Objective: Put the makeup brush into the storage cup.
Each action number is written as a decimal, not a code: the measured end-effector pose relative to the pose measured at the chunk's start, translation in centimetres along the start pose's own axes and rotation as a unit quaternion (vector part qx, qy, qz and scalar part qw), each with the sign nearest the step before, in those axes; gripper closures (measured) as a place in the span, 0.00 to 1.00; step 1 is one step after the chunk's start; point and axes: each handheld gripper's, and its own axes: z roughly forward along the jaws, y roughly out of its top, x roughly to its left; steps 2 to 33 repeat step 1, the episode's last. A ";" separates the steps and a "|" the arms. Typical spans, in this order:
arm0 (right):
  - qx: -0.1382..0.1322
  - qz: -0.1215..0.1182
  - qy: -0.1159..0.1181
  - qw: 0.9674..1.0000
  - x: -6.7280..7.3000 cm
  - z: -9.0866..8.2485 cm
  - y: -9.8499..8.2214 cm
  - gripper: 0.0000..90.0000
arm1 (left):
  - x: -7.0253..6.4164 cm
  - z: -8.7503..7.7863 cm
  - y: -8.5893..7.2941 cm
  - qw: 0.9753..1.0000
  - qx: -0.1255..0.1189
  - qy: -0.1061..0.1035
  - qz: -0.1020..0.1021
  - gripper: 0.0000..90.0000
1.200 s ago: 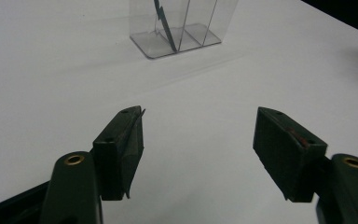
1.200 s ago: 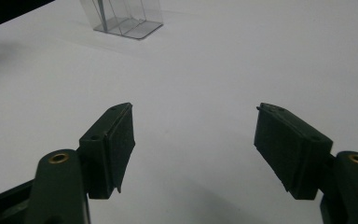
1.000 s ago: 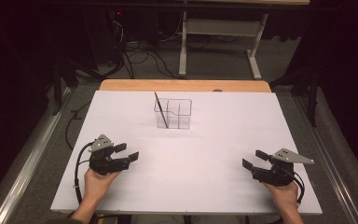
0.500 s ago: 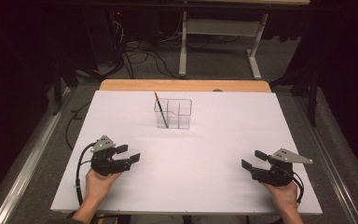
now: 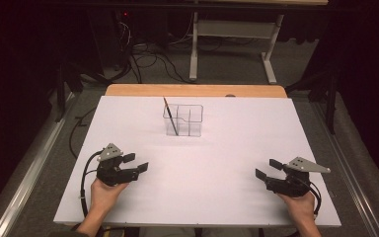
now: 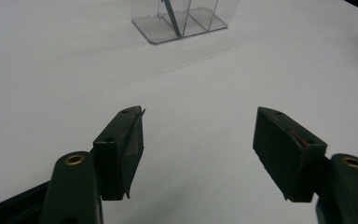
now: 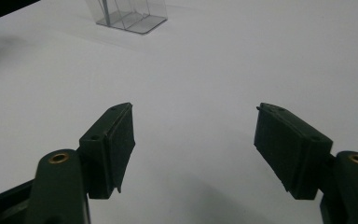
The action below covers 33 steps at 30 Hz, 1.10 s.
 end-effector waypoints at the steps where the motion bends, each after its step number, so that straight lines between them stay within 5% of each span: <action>1: 0.001 0.000 0.000 1.000 0.0 0.0 0.0 0.34 | 0.0 0.0 0.0 1.000 0.001 0.000 0.000 0.38; 33: 0.001 0.000 0.000 1.000 0.0 0.0 0.0 0.34 | 0.0 0.0 0.0 1.000 0.001 0.000 0.000 0.38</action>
